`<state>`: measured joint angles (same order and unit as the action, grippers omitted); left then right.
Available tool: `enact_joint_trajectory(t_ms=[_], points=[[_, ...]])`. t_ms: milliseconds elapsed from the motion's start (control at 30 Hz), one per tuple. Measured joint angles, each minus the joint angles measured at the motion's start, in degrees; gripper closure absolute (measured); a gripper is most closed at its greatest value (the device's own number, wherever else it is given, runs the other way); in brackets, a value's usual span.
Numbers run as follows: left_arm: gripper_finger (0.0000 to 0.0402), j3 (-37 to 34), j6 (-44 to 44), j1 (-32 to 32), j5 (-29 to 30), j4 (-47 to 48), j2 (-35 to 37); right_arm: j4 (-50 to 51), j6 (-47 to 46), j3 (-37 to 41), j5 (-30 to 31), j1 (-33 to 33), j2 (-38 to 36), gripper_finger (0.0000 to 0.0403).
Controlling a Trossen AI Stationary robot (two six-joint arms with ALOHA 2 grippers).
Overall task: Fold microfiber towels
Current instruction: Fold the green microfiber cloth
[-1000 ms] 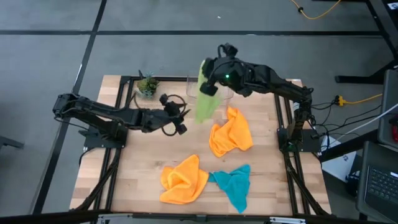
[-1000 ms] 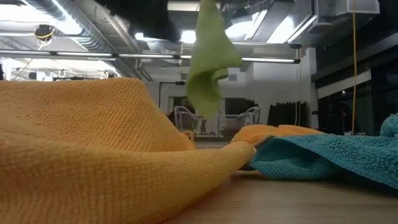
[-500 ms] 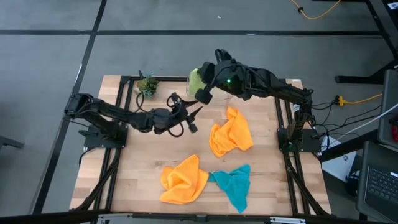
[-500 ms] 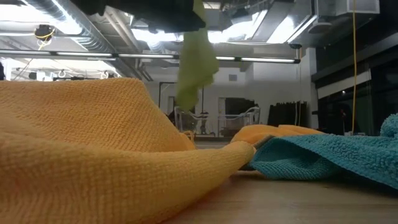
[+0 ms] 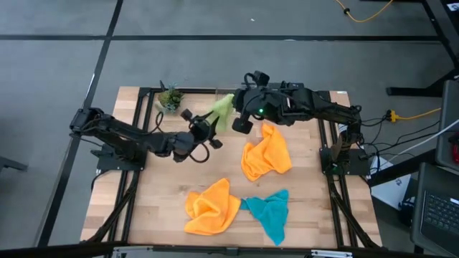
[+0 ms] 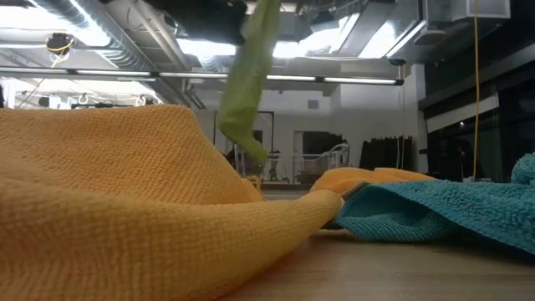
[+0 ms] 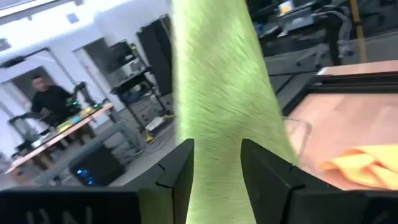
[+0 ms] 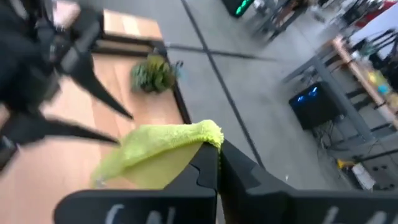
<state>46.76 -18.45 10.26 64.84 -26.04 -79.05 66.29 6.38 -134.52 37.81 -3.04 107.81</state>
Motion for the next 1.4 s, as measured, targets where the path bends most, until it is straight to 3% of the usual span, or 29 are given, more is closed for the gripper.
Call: enact_joint_trajectory(t_ms=[200, 367, 433, 600, 833, 900, 1100, 1167, 1400], points=[[0.0276, 0.0, 0.82, 2.95, -2.48, 0.5, 1.14, -0.39, -0.92, 0.0, -10.03, -0.81, 0.04, 0.0401], [0.0276, 0.0, 4.64, 3.14, -8.67, 0.99, 1.12, -6.4, 0.09, 0.02, -10.74, -1.42, 0.07, 0.0401], [0.0276, 0.0, 5.44, 3.72, -9.01, 1.02, 1.12, -8.25, 0.21, -0.02, -8.27, -1.81, 0.07, 0.0401], [0.0276, 0.0, 5.84, 7.24, -8.98, 0.66, 1.12, -9.45, 0.71, -0.28, 5.88, -2.56, 0.09, 0.0401], [0.0276, -0.01, 12.59, 6.72, -19.14, 0.93, 0.07, -14.68, -1.4, -0.28, 7.38, -2.54, 0.5, 0.0401], [0.0276, -0.07, 12.62, 5.45, -17.84, 0.72, -0.76, -16.41, -1.32, -0.25, 5.28, -2.46, 0.92, 0.0401], [0.0276, -0.04, 8.19, 2.7, -2.12, 1.62, -0.97, -12.47, -2.09, -0.2, 1.46, -3.23, 1.47, 0.0401], [0.0276, -0.04, 5.33, 2.61, 0.04, 1.59, -0.25, -10.71, -2.91, -0.2, 0.85, -3.66, 1.49, 0.0401], [0.0276, -0.02, 3.46, -1.1, -10.98, 0.18, 0.05, -14.44, 1.44, -0.2, -14.76, -4.39, 1.49, 0.0401]])
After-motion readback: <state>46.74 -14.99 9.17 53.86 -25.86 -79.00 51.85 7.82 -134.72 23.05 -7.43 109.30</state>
